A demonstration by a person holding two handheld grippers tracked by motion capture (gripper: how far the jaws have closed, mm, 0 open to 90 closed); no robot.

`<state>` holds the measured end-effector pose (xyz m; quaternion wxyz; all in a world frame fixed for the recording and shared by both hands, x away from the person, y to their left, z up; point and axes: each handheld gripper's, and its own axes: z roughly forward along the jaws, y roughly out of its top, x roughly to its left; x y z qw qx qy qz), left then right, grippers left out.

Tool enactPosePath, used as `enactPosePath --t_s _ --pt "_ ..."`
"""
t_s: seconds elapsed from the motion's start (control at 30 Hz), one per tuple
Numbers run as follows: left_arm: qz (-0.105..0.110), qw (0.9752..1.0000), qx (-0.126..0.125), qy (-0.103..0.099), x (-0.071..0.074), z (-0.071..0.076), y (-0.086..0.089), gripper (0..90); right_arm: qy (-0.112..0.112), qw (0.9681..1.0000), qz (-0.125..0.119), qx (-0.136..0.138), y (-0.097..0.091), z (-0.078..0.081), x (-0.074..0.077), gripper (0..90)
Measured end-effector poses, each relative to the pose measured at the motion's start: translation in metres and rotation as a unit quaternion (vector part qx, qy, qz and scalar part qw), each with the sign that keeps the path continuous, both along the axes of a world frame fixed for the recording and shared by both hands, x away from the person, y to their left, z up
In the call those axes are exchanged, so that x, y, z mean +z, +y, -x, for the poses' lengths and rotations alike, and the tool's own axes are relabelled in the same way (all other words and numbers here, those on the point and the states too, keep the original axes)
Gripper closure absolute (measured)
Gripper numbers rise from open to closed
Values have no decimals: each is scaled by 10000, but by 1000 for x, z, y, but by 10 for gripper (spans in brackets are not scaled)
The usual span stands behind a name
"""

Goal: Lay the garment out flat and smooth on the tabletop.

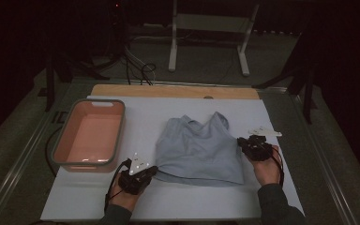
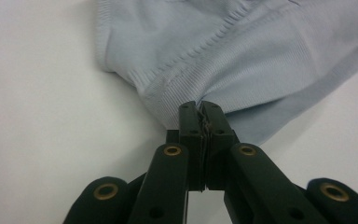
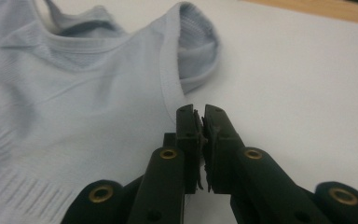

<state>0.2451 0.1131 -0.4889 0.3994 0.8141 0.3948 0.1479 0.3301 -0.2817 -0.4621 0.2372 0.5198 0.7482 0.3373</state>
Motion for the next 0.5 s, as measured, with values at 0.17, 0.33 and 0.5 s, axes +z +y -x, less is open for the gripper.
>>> enactPosePath --t_s 0.17,0.33,0.5 --pt "48 10000 -58 30 -1 2 -2 893 173 9988 424 164 4 1 -6 811" --pt "52 9999 -101 43 -1 3 0 890 328 9984 410 224 4 14 -7 588" --pt "50 9999 -96 47 -1 4 -2 890 455 9981 306 266 0 43 -6 508"
